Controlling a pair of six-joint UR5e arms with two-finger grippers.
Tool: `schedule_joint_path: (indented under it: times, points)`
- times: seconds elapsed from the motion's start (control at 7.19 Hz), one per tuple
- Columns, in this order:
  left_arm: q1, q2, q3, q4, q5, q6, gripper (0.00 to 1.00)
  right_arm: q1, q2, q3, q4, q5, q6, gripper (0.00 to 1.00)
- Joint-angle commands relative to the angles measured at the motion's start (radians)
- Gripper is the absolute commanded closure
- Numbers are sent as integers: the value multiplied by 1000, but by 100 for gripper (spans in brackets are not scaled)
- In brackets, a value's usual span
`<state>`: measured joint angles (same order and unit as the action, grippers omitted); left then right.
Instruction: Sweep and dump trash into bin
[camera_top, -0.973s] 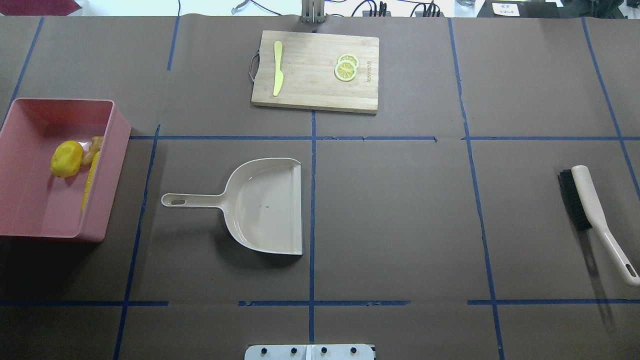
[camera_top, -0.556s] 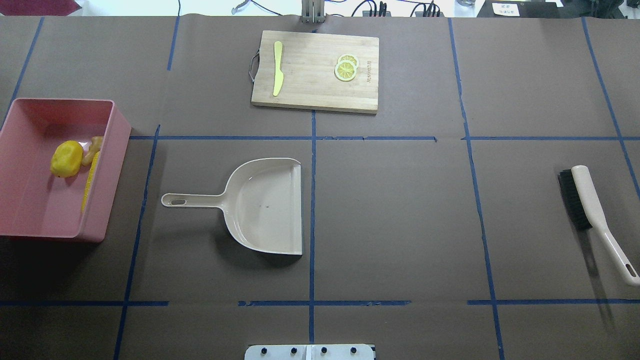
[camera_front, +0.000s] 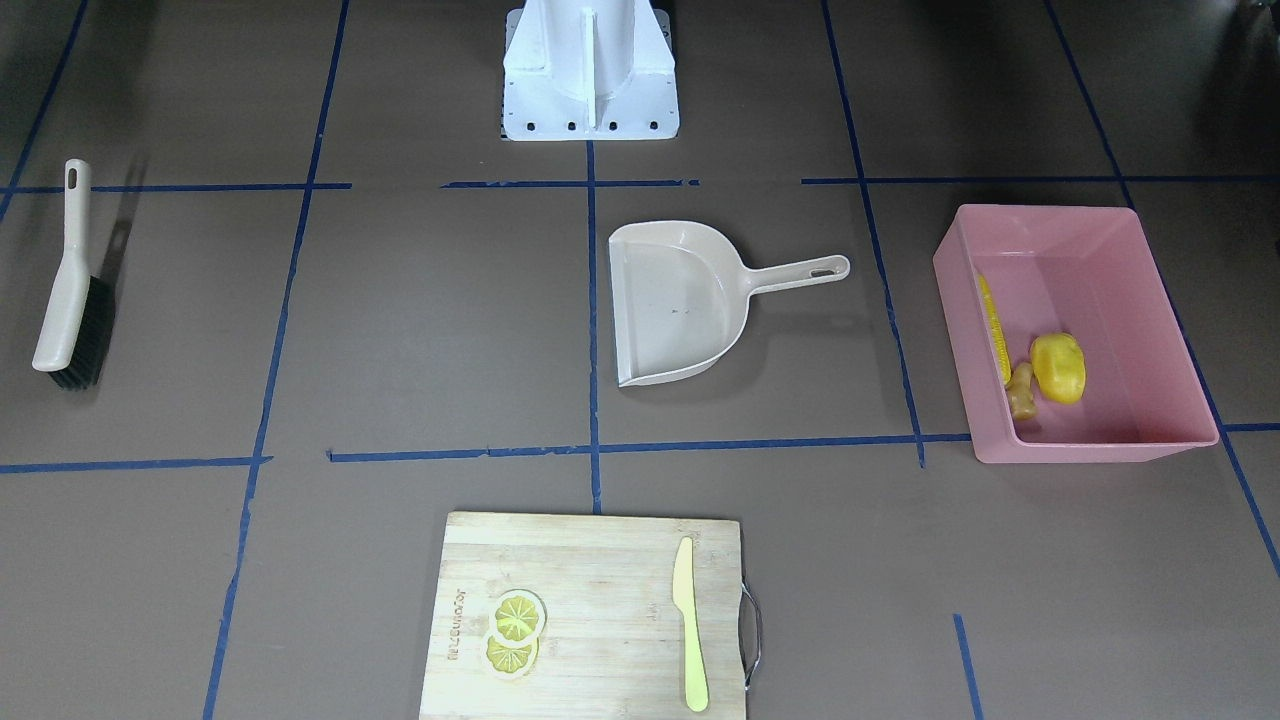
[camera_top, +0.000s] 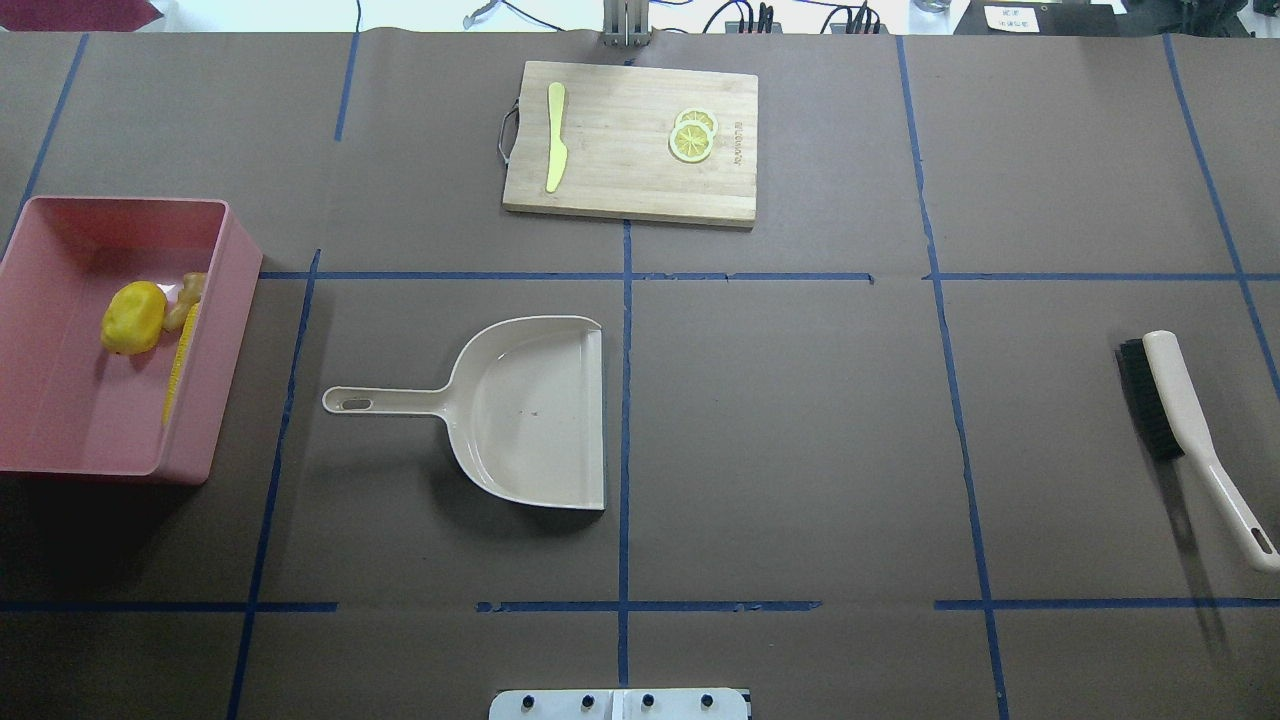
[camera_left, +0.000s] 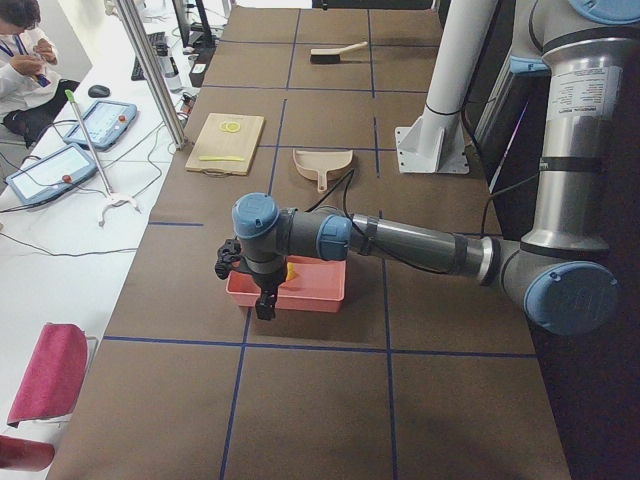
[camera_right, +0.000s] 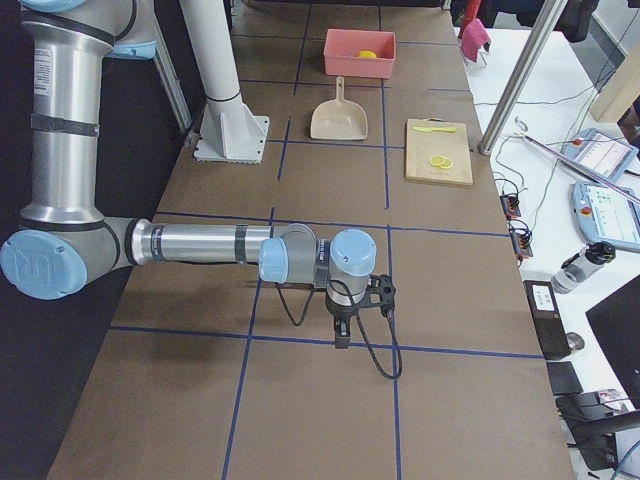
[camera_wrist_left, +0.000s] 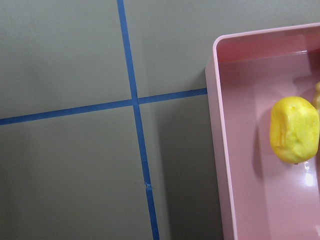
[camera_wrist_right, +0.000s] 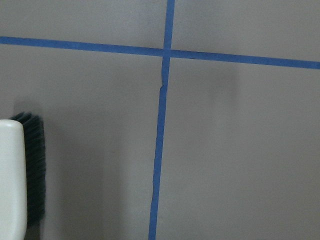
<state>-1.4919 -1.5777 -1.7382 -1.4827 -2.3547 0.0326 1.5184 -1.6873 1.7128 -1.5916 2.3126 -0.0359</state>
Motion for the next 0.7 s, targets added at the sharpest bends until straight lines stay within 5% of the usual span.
schedule_joint_path:
  times: [0.0, 0.56]
  points:
    - [-4, 7, 14, 4, 0, 10, 0, -3, 18, -7, -1, -1, -1, 0]
    - [-11, -5, 23, -7, 3, 1, 0, -4, 49, -53, -2, 14, 7, 0]
